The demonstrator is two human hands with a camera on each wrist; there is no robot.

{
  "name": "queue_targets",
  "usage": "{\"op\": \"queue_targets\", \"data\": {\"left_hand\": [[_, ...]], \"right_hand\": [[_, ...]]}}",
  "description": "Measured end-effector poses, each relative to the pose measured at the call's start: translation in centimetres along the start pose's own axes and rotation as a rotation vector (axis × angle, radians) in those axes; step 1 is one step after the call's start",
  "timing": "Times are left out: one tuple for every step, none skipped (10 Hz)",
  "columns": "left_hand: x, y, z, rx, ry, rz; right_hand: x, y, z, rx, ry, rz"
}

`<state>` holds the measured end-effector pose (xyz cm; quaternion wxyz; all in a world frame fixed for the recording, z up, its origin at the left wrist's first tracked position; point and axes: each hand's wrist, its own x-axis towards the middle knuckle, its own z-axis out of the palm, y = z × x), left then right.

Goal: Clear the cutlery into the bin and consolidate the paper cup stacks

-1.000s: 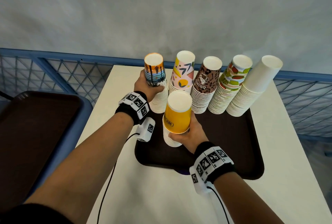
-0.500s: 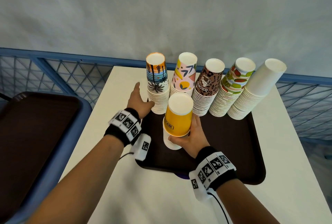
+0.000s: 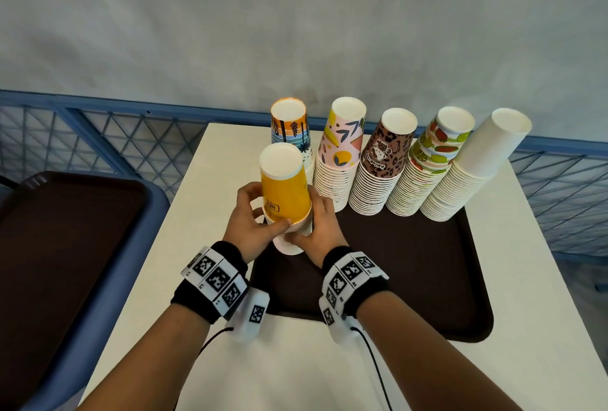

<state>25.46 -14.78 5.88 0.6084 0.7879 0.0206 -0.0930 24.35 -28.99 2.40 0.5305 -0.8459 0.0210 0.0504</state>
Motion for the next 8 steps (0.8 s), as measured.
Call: {"op": "queue_targets", "data": {"left_hand": [[0.4, 0.1, -0.2, 0.021, -0.005, 0.004], [0.8, 0.1, -0.5, 0.043, 0.024, 0.018], [1.0, -0.1, -0.8, 0.035, 0.038, 0.019], [0.9, -0.4, -0.8, 0.025, 0.038, 0.022], [0.8, -0.5, -0.5, 0.006, 0.019, 0.034], [0.5, -0.5, -0.1, 0.001, 0.001, 0.018], [0.3, -0.6, 0.0, 0.027, 0.001, 0.009], [0.4, -0.9, 0.0, 0.049, 0.017, -0.045]], "right_hand": [[0.4, -0.1, 0.5, 0.004, 0.019, 0.0], [0.9, -0.3, 1.1, 0.056, 0.064, 0.027], [1.2, -0.3, 1.2, 0.091, 0.072, 0.036], [1.3, 0.0, 1.3, 0.085, 0.07, 0.037], [1.1, 0.3, 1.4, 0.077, 0.085, 0.032], [0.9, 0.6, 1.4, 0.059, 0.075, 0.06], [0.7, 0.6, 1.7, 0.026, 0.061, 0.075], [1.0, 0.8, 1.9, -0.037, 0.05, 0.125]]}}
